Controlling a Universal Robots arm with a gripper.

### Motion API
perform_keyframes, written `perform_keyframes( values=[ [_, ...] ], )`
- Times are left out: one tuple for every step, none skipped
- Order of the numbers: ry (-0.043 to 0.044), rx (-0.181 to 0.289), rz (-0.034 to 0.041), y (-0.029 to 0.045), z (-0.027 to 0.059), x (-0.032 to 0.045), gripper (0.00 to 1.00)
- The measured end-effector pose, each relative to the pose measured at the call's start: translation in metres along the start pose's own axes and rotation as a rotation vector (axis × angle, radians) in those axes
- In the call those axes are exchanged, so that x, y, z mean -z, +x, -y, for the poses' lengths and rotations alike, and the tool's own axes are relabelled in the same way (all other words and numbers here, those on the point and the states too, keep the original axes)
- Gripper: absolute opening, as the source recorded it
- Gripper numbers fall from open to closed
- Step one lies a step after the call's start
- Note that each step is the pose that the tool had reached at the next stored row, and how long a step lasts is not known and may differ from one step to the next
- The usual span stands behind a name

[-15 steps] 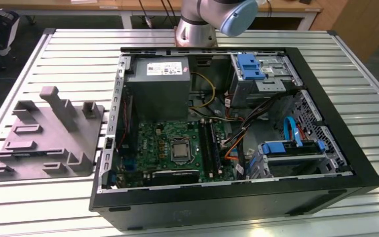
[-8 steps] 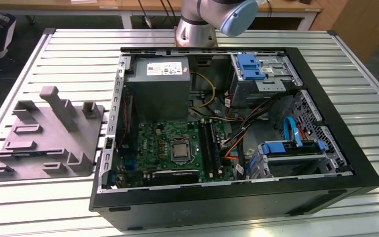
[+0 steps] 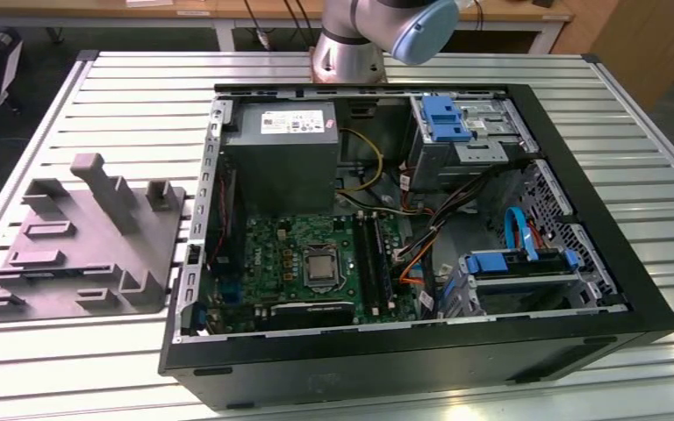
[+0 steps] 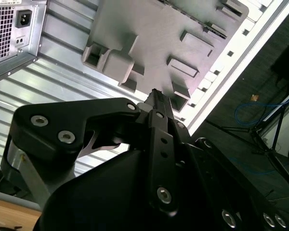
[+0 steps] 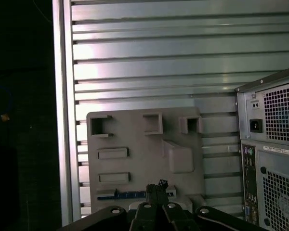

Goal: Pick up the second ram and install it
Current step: 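Reach for the second ram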

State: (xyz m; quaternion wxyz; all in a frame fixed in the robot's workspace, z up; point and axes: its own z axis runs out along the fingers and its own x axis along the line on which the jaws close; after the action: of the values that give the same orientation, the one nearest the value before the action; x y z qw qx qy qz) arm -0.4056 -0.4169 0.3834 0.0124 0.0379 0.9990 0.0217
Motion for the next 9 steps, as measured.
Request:
perform_keyframes(
  values=[
    [0.0,0.0,0.0001,0.0005,0.0006,-0.0003,0.1],
    [0.0,0.0,0.0,0.001,0.0011,-0.0005,0.1],
    [0.0,0.0,0.0001,0.0014,0.0017,-0.0007,0.1],
    [0.0001,0.0,0.0,0.0019,0.0024,-0.0009,0.1],
    [0.0,0.0,0.0001,0.0023,0.0031,-0.0012,0.1],
    [0.0,0.0,0.0001,0.0028,0.0038,-0.0014,0.1],
    [0.0,0.0,0.0,0.0033,0.0045,-0.0017,0.1],
    [0.0,0.0,0.0,0.0037,0.0052,-0.0019,0.1],
    [0.0,0.0,0.0,0.0041,0.0059,-0.0022,0.1]
  ],
)
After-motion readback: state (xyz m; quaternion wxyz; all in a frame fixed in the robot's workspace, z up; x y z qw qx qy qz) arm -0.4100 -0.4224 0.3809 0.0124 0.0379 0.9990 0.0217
